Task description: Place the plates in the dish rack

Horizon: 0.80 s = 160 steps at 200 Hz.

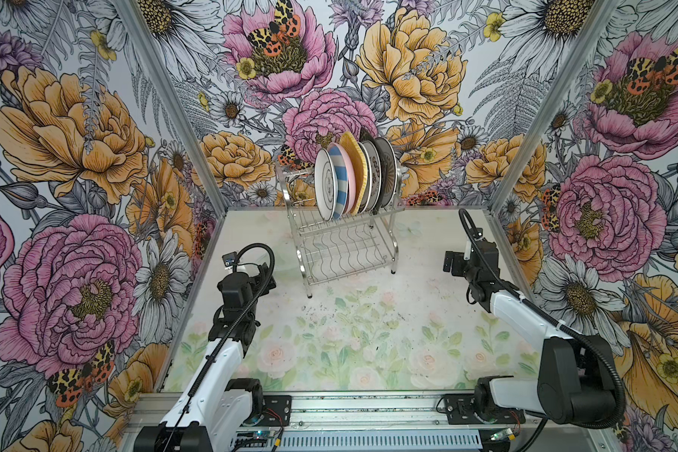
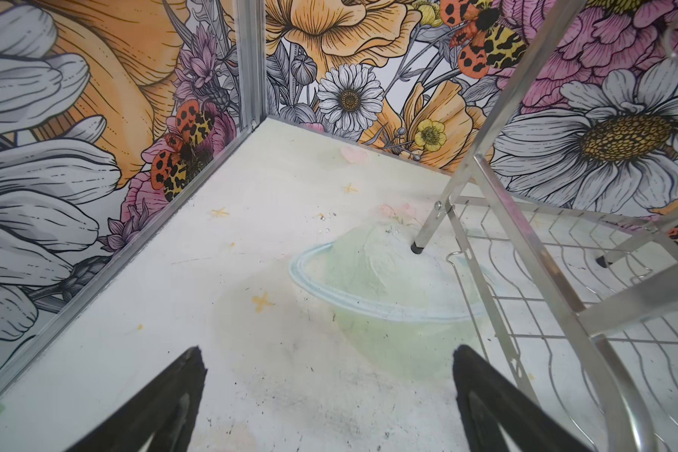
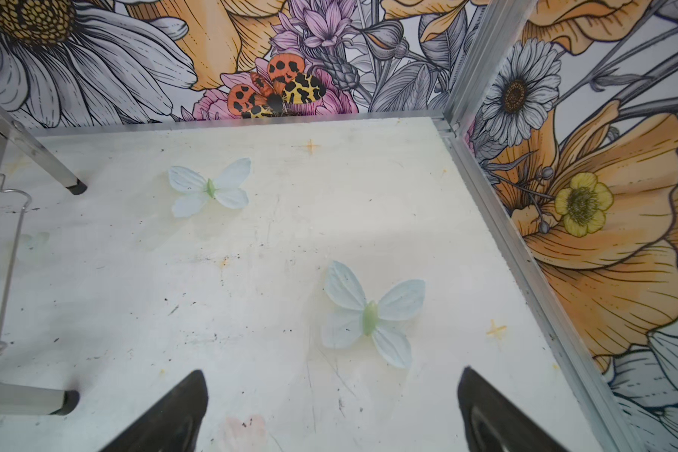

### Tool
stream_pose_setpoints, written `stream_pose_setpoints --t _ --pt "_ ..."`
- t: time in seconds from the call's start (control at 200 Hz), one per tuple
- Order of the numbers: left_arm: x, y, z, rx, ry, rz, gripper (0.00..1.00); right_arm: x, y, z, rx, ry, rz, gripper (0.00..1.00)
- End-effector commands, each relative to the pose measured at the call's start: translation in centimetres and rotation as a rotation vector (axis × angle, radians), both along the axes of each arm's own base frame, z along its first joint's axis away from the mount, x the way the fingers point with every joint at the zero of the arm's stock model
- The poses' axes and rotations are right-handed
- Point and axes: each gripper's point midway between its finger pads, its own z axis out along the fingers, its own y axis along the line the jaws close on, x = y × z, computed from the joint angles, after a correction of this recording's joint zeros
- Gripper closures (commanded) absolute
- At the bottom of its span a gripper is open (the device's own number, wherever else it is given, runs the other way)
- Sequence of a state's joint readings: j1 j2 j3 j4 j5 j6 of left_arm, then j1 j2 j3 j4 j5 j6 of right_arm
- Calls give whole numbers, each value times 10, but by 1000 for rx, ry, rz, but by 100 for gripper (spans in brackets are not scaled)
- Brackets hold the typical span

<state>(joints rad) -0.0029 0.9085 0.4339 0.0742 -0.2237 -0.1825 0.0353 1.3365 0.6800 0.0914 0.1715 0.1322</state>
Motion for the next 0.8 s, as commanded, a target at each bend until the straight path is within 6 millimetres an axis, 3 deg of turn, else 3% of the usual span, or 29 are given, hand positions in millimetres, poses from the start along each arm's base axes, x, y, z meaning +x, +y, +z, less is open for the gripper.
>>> stream_pose_setpoints --t 0.0,0.395,0.646,0.796 --pt "9 9 12 45 -64 8 1 12 -7 14 -29 -149 -13 0" --pt "34 10 -4 86 -174 -15 1 11 -13 -11 -18 -240 5 1" --pt "54 17 -29 89 -189 11 1 7 -16 -21 -8 -276 -8 1" --pt "58 7 -36 113 -198 -23 1 4 -18 -24 -10 -303 -16 0"
